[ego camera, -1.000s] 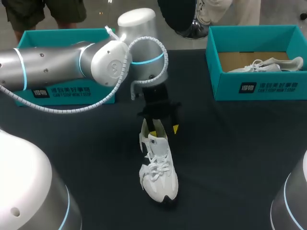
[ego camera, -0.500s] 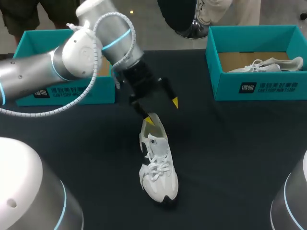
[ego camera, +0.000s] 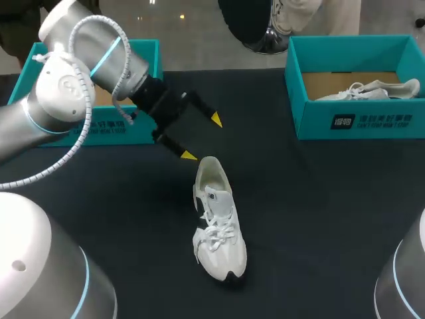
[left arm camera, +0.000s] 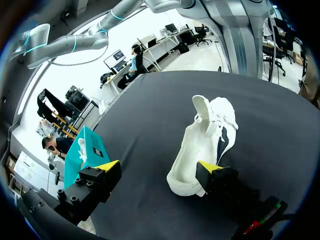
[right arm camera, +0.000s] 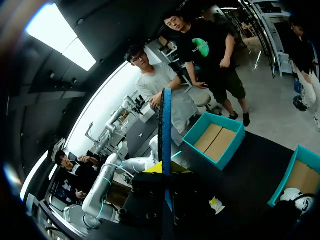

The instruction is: Take the shoe out of the shoebox, open the shoe tongue, remove and reinsert the insole, then place the shoe into the shoebox

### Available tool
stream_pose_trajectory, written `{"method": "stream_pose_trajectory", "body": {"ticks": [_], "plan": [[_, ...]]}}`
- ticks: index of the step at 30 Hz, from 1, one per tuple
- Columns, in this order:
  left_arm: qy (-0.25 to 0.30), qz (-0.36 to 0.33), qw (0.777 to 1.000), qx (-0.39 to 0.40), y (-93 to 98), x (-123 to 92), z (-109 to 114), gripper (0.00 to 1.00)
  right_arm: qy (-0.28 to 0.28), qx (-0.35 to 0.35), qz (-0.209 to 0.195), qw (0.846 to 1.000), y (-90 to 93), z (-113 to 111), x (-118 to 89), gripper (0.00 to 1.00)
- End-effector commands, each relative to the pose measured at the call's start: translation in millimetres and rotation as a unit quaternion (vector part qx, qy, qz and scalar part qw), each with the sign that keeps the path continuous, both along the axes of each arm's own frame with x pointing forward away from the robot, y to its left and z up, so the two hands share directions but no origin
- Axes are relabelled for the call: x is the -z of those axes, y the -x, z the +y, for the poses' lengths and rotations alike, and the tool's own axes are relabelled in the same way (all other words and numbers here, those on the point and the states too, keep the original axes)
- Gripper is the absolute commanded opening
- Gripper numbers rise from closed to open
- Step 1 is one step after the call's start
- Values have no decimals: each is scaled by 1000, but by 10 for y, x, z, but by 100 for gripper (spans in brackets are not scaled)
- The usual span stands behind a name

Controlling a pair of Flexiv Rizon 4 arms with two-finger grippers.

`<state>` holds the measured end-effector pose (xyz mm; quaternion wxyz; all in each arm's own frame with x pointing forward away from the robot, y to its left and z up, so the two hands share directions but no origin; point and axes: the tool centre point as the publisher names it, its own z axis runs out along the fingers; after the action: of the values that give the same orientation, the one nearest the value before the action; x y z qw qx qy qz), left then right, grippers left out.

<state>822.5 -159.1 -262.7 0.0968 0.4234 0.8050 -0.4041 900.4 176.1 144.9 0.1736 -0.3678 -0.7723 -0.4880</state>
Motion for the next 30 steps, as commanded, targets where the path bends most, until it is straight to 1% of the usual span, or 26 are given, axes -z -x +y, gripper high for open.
{"method": "stream_pose_trajectory", "body": {"ticks": [1,11,17,30], "plan": [[101,-50,990,-81,144,-120,111,100,2,0,0,1000,-5,3,-4,0],[138,-61,985,-88,110,-415,160,100,2,0,0,1000,-5,3,-4,0],[153,-67,980,-106,85,-532,154,100,2,0,0,1000,-5,3,-4,0],[153,-67,980,-106,85,-532,154,100,2,0,0,1000,-5,3,-4,0]]}}
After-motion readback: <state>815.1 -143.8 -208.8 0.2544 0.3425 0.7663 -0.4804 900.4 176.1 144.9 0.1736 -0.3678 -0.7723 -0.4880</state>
